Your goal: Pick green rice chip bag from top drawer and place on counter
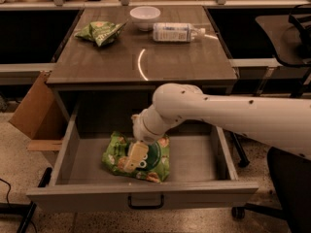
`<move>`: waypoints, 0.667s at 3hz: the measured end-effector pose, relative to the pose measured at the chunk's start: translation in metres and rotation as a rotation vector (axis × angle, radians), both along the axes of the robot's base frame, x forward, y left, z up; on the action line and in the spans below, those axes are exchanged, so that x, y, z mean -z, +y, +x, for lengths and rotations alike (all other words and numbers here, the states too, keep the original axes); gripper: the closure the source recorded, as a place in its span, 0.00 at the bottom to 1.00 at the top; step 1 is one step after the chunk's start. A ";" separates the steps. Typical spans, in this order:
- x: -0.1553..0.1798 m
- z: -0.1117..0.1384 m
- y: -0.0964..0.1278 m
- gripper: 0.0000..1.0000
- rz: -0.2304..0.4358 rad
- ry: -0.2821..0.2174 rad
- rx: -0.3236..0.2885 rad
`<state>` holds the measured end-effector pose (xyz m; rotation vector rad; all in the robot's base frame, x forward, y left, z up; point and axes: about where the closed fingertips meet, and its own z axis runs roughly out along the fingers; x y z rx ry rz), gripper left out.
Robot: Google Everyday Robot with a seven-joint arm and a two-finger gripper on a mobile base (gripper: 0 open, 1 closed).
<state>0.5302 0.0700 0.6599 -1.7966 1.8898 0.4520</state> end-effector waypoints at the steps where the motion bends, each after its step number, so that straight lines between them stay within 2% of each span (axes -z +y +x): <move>1: 0.014 0.000 0.013 0.00 -0.008 0.012 -0.014; 2: 0.031 -0.001 0.026 0.00 -0.011 0.041 -0.029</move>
Offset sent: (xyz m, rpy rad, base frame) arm 0.0004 0.0330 -0.0421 -0.0161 0.0575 0.0320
